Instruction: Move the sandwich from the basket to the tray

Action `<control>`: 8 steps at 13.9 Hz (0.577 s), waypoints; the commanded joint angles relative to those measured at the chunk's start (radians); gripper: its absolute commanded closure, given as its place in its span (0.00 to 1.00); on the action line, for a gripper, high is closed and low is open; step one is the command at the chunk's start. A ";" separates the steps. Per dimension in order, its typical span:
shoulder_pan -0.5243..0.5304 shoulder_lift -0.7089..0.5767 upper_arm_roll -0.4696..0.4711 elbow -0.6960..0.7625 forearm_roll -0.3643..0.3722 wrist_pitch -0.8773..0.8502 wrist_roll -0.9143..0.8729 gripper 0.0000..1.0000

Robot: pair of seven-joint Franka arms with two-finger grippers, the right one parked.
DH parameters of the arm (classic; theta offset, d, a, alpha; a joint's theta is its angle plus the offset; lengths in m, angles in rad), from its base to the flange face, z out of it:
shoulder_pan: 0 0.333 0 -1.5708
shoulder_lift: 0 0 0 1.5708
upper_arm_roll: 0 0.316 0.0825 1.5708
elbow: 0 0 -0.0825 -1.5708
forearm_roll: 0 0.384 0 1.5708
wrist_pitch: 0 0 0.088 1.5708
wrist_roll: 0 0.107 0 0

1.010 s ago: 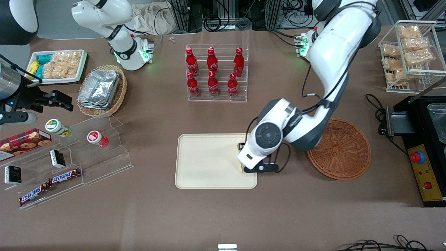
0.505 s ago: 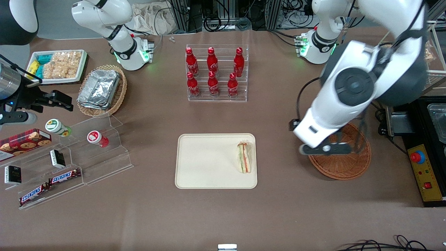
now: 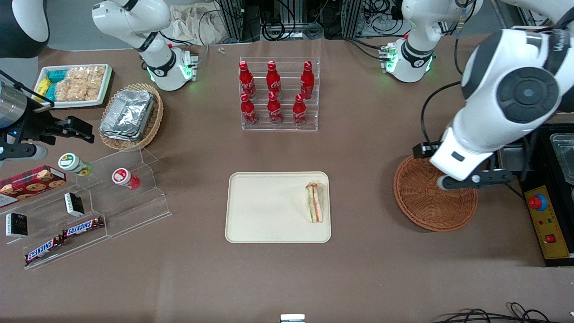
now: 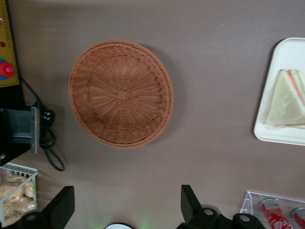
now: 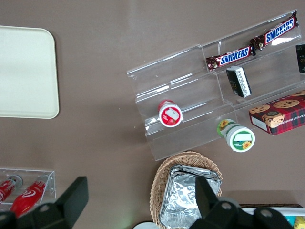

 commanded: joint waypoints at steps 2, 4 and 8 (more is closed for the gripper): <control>0.057 -0.078 0.026 -0.036 -0.013 -0.040 0.184 0.00; -0.015 -0.107 0.188 -0.039 -0.076 -0.039 0.272 0.00; -0.011 -0.150 0.294 -0.092 -0.110 0.001 0.375 0.00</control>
